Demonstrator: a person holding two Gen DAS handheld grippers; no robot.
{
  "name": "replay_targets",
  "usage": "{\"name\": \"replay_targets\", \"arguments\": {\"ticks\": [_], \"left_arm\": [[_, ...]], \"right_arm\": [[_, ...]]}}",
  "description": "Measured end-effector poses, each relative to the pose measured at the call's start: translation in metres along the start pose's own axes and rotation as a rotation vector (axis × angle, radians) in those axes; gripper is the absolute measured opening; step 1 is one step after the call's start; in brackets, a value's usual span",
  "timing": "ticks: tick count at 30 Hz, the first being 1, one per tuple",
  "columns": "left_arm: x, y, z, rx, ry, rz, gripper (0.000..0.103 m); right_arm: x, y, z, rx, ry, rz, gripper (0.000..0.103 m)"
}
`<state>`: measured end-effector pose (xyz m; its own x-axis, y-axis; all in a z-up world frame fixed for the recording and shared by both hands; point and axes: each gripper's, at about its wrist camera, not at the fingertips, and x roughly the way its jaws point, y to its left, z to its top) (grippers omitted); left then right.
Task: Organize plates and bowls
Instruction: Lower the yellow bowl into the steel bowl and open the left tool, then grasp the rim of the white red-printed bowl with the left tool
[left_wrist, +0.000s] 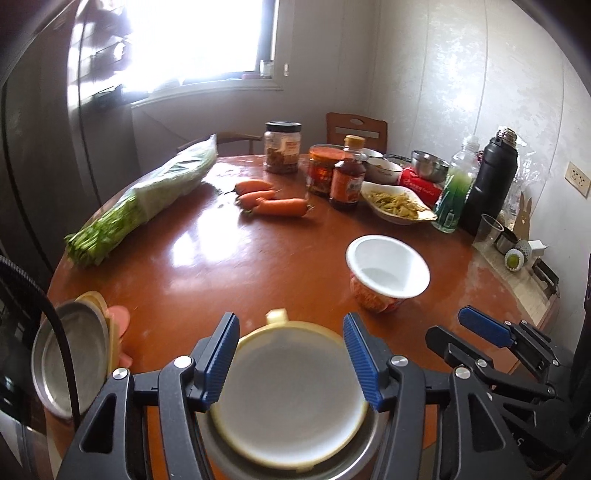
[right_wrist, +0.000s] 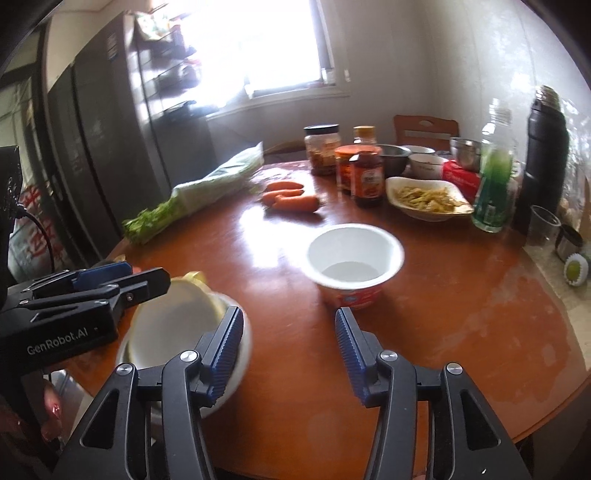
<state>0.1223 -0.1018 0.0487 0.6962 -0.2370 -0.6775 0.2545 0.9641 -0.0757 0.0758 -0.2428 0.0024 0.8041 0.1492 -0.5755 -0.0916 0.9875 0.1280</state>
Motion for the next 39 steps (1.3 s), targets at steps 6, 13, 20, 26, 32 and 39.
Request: {"name": "replay_targets", "arguments": {"ticks": [6, 13, 20, 26, 32, 39], "left_arm": [[0.028, -0.023, 0.024, 0.014, 0.043, -0.036, 0.058], [0.067, -0.040, 0.042, 0.011, 0.110, -0.071, 0.058], [0.103, -0.045, 0.051, -0.024, 0.185, -0.101, 0.058], [0.124, -0.047, 0.048, -0.040, 0.233, -0.096, 0.058], [0.140, -0.045, 0.046, -0.064, 0.273, -0.111, 0.058], [0.151, -0.046, 0.043, -0.106, 0.316, -0.208, 0.039]], "right_arm": [[0.002, -0.032, 0.016, 0.049, -0.010, -0.043, 0.057], [0.022, -0.061, 0.032, 0.094, 0.009, -0.072, 0.058], [0.051, -0.084, 0.039, 0.149, 0.048, -0.080, 0.058], [0.079, -0.092, 0.037, 0.167, 0.104, -0.074, 0.058], [0.095, -0.093, 0.034, 0.154, 0.129, -0.045, 0.048], [0.097, -0.086, 0.034, 0.133, 0.125, 0.018, 0.030]]}}
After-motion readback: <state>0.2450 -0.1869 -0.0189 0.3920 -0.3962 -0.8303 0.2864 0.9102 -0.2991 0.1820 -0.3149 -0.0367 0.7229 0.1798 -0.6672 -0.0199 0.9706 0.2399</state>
